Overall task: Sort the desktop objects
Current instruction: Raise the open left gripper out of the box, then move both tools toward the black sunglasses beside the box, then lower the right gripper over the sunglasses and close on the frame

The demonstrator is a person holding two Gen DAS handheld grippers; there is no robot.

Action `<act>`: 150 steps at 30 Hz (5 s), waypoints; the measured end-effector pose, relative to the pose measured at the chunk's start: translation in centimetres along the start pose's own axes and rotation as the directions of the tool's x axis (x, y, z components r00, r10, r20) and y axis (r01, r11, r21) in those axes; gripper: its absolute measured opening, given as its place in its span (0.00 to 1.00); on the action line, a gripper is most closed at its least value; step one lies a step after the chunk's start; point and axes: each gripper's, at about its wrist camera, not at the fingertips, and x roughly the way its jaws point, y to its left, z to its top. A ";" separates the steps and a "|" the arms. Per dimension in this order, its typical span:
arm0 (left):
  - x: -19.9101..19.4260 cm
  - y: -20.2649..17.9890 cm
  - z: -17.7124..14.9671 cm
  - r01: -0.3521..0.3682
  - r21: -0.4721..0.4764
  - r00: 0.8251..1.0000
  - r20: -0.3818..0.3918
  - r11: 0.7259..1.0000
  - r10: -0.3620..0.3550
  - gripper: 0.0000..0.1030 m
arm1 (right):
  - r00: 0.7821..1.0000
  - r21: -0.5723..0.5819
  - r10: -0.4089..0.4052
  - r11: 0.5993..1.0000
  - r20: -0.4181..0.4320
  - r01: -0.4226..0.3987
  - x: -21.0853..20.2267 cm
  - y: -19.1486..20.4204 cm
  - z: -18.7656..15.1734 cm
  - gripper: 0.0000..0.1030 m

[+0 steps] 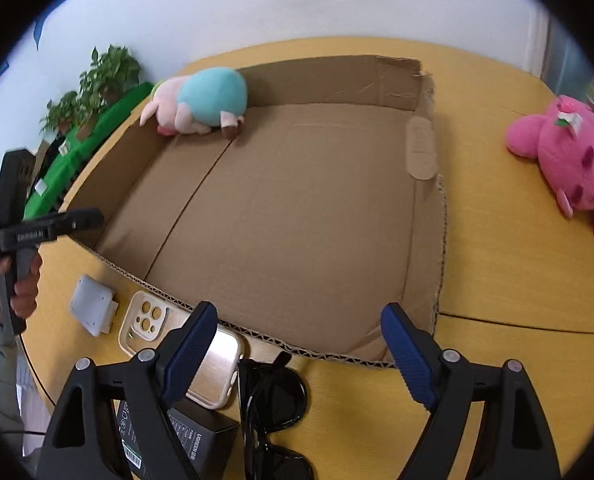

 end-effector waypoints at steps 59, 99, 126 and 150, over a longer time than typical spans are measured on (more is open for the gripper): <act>-10.8 -10.2 -8.8 -0.104 0.001 0.934 0.345 0.995 0.097 0.06 | 0.927 0.062 -0.131 0.991 0.353 0.116 -11.0 11.4 -6.0 0.08; -6.2 -10.9 -11.1 0.140 0.097 0.978 0.143 0.985 -0.153 0.77 | 0.979 -0.011 -0.197 0.980 -0.058 0.197 -2.7 4.7 -14.0 0.80; 4.5 -23.4 -7.7 0.415 0.012 0.855 -0.347 0.910 -0.386 0.71 | 0.999 0.282 -0.005 0.959 0.035 -0.005 -4.5 3.8 -16.7 0.53; 4.5 -20.5 -8.2 0.414 -0.131 0.832 -0.347 0.901 -0.433 0.59 | 0.990 0.351 -0.069 0.936 0.123 0.022 -7.4 3.5 -17.5 0.53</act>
